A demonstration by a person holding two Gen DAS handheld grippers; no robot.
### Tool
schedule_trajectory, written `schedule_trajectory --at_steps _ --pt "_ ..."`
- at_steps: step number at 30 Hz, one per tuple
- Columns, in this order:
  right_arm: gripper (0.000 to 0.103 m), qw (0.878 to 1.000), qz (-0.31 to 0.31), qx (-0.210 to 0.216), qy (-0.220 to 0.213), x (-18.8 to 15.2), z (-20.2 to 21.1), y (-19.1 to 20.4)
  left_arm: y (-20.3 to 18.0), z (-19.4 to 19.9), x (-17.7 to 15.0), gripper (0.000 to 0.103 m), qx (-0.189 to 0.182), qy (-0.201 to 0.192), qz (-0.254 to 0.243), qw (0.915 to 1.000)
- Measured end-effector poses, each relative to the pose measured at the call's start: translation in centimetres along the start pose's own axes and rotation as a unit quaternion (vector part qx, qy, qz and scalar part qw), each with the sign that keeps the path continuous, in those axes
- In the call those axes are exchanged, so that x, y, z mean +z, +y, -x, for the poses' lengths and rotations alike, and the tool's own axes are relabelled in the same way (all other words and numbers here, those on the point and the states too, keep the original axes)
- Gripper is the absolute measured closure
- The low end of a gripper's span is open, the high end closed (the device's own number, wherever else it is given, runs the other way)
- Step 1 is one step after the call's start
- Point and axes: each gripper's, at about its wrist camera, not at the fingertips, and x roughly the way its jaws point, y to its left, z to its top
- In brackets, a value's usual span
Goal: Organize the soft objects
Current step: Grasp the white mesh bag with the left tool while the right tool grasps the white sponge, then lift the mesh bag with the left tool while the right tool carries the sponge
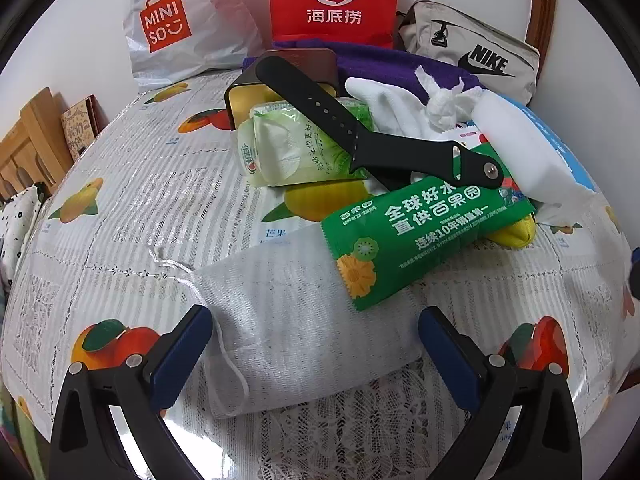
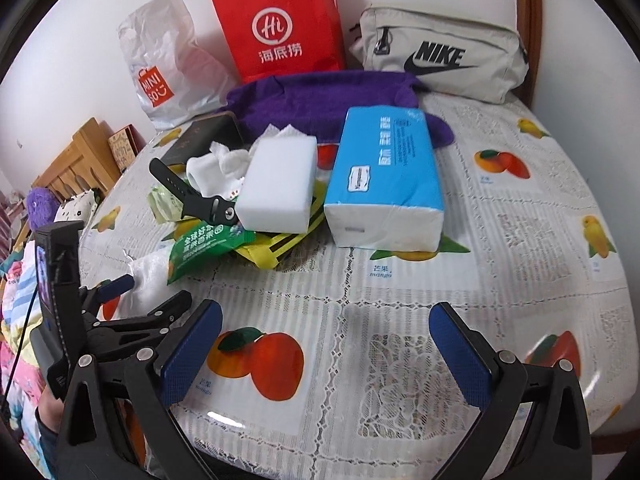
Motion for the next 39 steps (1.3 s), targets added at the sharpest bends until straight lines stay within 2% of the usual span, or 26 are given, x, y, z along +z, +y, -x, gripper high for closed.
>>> schedule_trajectory --at_steps 5,7,9,10,12,13,15,18,22,27,32,36,39 --pt "0.001 1.000 0.004 0.012 0.006 0.0 -1.2 0.2 0.5 -0.2 0.2 0.000 0.003 -0.019 0.004 0.9998" --pt "0.002 1.000 0.012 0.008 0.007 0.0 -1.6 0.4 0.4 -0.1 0.3 0.008 0.002 -0.026 -0.008 0.9996" --pt "0.004 1.000 0.020 0.004 0.006 0.1 -1.9 0.7 0.5 0.0 0.6 0.028 0.003 -0.030 -0.015 0.9994" --pt "0.004 1.000 0.023 0.006 0.005 0.2 -2.0 0.8 0.8 0.2 0.7 0.034 0.003 -0.032 -0.014 0.9994" --pt "0.004 1.000 0.025 0.014 0.005 0.4 -2.2 1.1 1.4 0.4 1.0 0.057 0.000 -0.035 -0.012 0.9993" --pt "0.004 0.999 0.026 0.017 0.004 0.4 -2.3 1.1 1.7 0.4 1.1 0.061 -0.001 -0.035 -0.014 0.9993" --pt "0.005 0.999 0.029 0.023 -0.002 0.6 -2.4 1.4 2.4 0.4 1.3 0.079 -0.002 -0.035 -0.013 0.9993" --pt "0.005 0.999 0.032 0.024 -0.011 1.3 -2.5 1.6 4.0 0.5 1.6 0.092 -0.019 -0.030 0.005 0.9994" --pt "0.006 0.999 0.041 0.012 -0.026 2.7 -2.5 2.0 5.2 0.4 1.7 0.094 -0.043 -0.027 0.022 0.9985" --pt "0.006 0.998 0.053 -0.006 -0.035 4.5 -3.5 2.3 5.2 0.0 1.9 0.094 -0.044 -0.026 0.015 0.9986" --pt "0.011 0.997 0.070 -0.021 -0.028 5.2 -5.3 3.0 5.2 -0.2 2.2 0.094 -0.048 -0.023 0.014 0.9985" --pt "0.025 0.994 0.099 -0.029 -0.042 5.1 -5.4 3.7 5.3 -0.3 2.4 0.094 -0.052 -0.021 0.019 0.9982" --pt "0.050 0.992 0.116 -0.028 -0.043 5.1 -5.4 4.1 5.3 -0.3 2.5 0.094 -0.054 -0.020 0.020 0.9981"
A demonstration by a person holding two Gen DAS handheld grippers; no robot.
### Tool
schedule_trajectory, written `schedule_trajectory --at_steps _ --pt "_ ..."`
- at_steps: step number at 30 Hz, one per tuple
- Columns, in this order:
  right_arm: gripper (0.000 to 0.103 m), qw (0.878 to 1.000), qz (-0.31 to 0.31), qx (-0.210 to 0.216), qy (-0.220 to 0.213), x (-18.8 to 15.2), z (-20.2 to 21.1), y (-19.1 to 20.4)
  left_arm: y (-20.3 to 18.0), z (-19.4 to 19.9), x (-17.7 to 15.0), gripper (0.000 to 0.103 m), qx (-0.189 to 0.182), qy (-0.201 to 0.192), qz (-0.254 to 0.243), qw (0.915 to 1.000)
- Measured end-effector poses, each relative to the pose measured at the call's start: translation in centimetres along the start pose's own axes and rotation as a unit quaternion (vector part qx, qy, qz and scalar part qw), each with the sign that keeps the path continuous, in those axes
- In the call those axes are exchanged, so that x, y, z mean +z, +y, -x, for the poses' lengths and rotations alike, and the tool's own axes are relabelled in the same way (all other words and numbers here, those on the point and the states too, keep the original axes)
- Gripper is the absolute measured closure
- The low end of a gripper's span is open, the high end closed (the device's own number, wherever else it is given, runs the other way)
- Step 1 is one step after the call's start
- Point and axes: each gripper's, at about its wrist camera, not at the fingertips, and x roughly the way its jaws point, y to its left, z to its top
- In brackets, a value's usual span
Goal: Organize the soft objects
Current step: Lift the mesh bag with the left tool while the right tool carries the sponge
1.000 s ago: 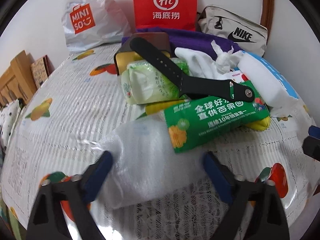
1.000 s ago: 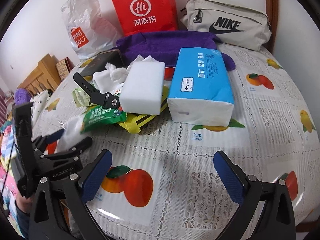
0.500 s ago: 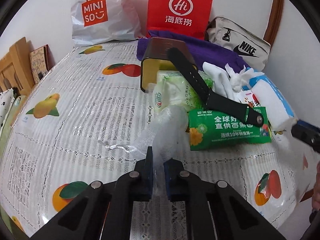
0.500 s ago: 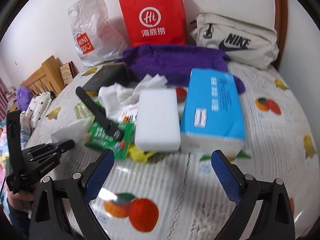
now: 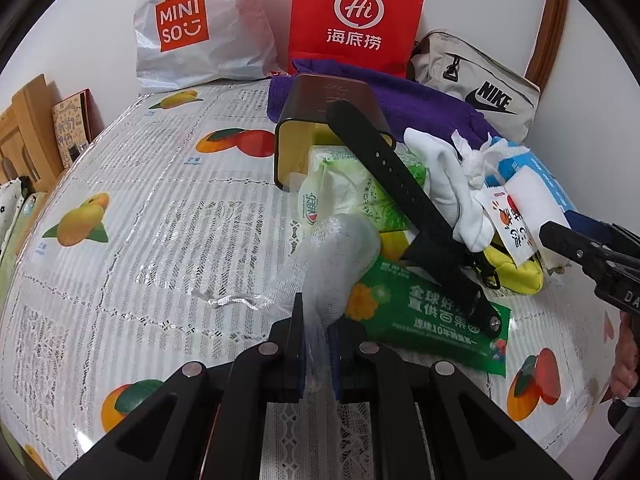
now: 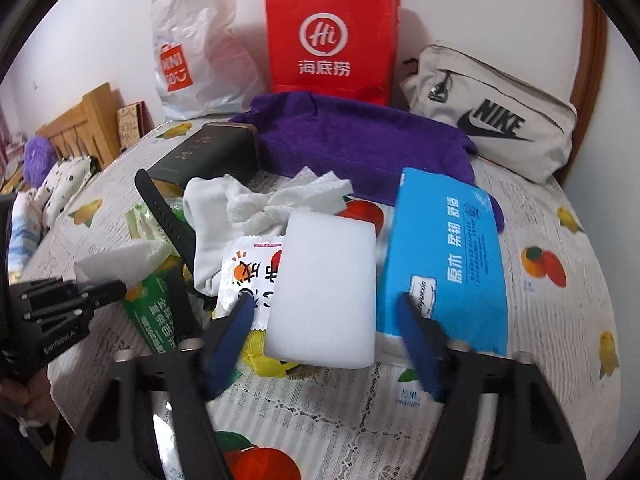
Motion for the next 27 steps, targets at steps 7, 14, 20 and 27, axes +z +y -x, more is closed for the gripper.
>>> schedule_trajectory --at_steps 7,14,20,27 --pt "0.052 0.998 -0.021 0.053 0.024 -0.6 1.2 -0.8 -0.3 0.0 0.5 0.094 0.003 0.007 -0.008 0.9999" --pt "0.051 0.996 -0.034 0.051 0.068 -3.1 0.2 -1.2 -0.7 -0.1 0.1 0.093 0.004 0.009 -0.011 0.9999" --pt "0.050 0.991 -0.083 0.084 0.069 -3.4 -1.1 -2.2 -0.7 -0.2 0.2 0.093 0.003 0.010 -0.013 0.9999" --pt "0.051 0.994 -0.060 0.082 0.033 -2.6 1.4 -1.8 0.3 1.2 1.2 0.094 -0.008 -0.003 -0.005 1.0000"
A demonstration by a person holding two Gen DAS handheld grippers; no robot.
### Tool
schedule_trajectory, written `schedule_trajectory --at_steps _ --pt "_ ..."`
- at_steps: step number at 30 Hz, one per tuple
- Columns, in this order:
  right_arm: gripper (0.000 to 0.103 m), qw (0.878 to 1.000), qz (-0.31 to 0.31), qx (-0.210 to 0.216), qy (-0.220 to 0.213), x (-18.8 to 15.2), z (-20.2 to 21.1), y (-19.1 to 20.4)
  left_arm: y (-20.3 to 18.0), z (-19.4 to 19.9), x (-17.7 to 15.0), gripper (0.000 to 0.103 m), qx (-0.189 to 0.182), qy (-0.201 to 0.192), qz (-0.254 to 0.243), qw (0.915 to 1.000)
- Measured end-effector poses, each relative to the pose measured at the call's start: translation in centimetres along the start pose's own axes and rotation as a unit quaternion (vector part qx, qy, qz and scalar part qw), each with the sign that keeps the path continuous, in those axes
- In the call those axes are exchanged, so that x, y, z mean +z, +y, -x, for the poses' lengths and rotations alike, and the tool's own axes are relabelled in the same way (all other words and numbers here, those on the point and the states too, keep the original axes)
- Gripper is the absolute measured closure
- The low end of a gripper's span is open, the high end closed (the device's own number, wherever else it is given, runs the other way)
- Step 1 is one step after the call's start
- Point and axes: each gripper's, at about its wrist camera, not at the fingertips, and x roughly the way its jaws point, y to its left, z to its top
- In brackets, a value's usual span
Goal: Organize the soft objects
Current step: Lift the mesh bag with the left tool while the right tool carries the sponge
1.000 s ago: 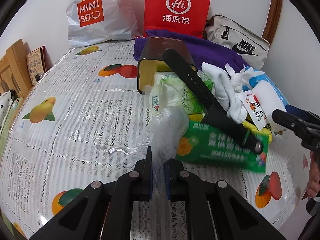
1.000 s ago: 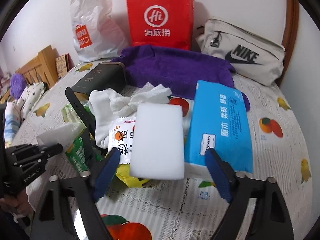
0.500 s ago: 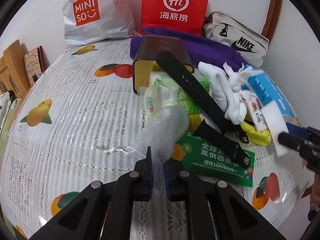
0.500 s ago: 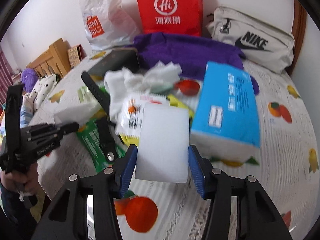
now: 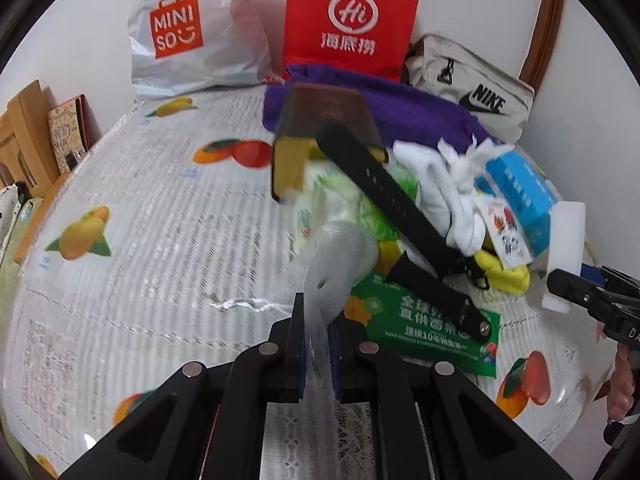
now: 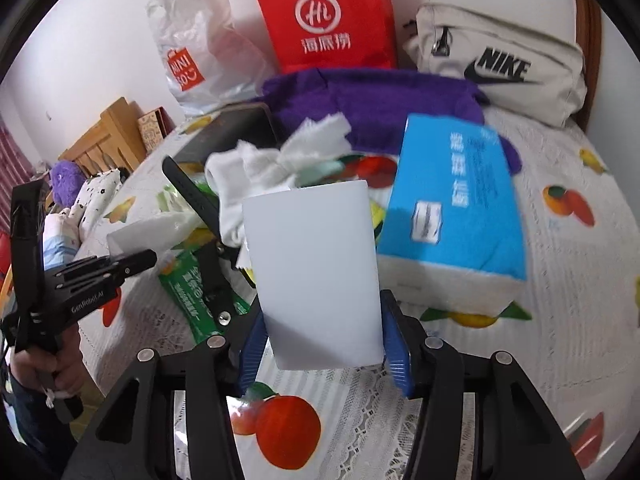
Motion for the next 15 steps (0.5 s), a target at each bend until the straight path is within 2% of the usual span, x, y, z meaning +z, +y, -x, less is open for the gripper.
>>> schedule_trajectory --at_steps 5,15 --pt "0.051 1.000 0.001 0.000 -0.014 0.8 1.7 -0.2 0.1 1.9 1.3 0.094 -0.002 -0.020 0.001 0.9998" --pt "0.051 1.000 0.000 -0.008 -0.030 2.4 4.1 -1.1 -1.7 5.8 4.0 0.094 -0.034 -0.048 -0.010 0.9982"
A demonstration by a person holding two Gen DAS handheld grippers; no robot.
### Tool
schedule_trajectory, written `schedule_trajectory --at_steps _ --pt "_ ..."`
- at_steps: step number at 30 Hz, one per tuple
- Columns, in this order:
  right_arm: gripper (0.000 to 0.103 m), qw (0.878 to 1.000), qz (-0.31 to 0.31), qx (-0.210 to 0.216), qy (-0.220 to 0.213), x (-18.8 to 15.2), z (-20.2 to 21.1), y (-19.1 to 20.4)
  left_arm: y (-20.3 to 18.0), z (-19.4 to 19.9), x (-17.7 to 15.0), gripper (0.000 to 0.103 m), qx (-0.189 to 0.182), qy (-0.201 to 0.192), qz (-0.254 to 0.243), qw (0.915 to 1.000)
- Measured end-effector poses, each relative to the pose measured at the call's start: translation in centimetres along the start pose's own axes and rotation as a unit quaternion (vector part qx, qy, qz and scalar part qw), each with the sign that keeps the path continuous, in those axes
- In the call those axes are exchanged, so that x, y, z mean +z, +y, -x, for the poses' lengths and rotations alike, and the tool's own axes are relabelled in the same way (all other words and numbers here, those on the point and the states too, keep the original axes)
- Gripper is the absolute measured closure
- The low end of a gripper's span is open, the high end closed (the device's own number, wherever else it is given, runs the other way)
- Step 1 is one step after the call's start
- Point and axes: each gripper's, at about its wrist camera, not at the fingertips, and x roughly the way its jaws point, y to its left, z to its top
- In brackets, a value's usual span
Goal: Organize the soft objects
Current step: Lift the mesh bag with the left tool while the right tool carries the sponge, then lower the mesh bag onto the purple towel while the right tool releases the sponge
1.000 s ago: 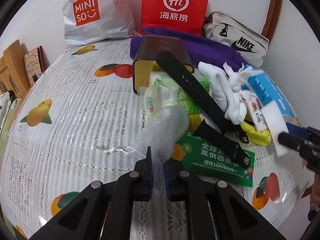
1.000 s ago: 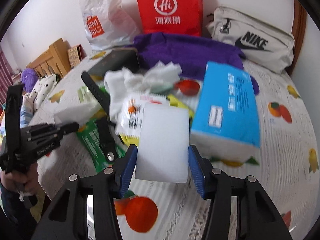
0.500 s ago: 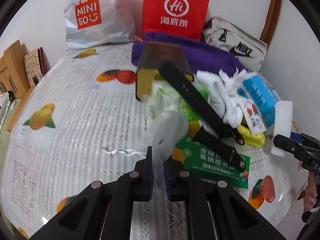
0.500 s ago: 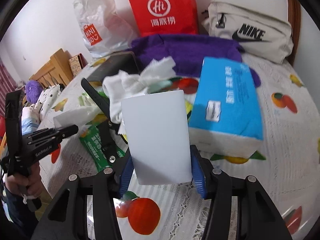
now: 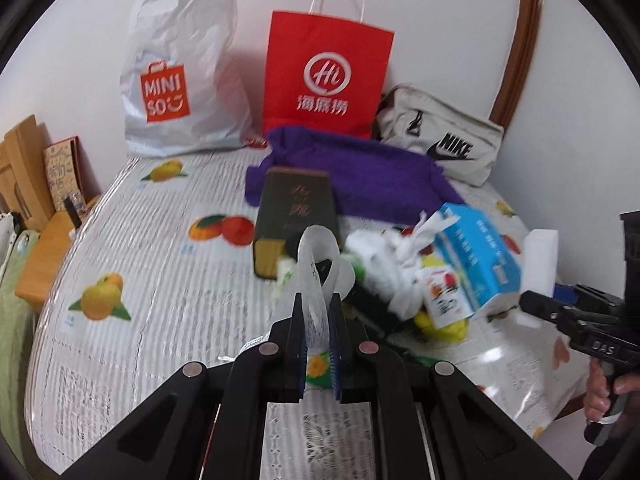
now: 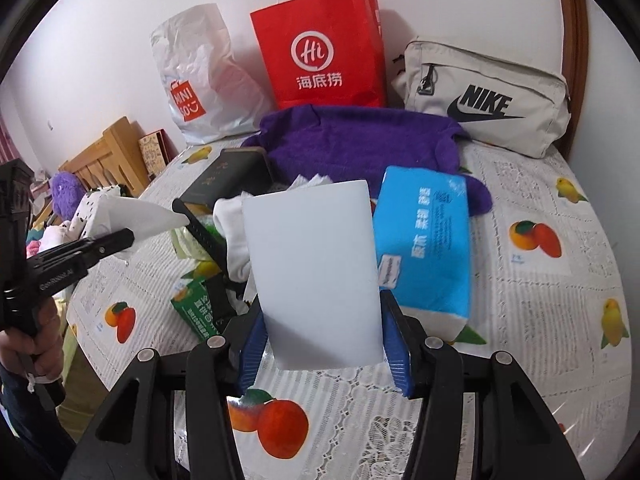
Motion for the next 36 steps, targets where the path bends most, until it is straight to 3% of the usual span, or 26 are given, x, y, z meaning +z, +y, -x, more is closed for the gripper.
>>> schedule_trajectory --at_steps 5,14,28,36 --pt "0.051 1.000 -0.002 -0.002 -0.009 1.1 0.5 -0.5 -0.7 1.4 1.6 0.094 -0.011 -0.010 0.002 0.9999" --pt "0.051 1.000 -0.008 -0.021 -0.008 4.8 -0.4 -2.5 -1.3 -0.3 5.1 0.094 0.015 0.005 0.005 0.9999" --pt "0.051 0.999 -0.004 -0.048 -0.023 13.3 -4.3 -6.6 -0.4 -7.1 12.5 0.094 0.018 0.018 -0.004 0.9997" --pt "0.051 0.998 -0.009 -0.059 0.007 16.8 -9.0 -8.6 0.4 -12.1 15.6 0.094 0.018 0.028 -0.003 0.9994"
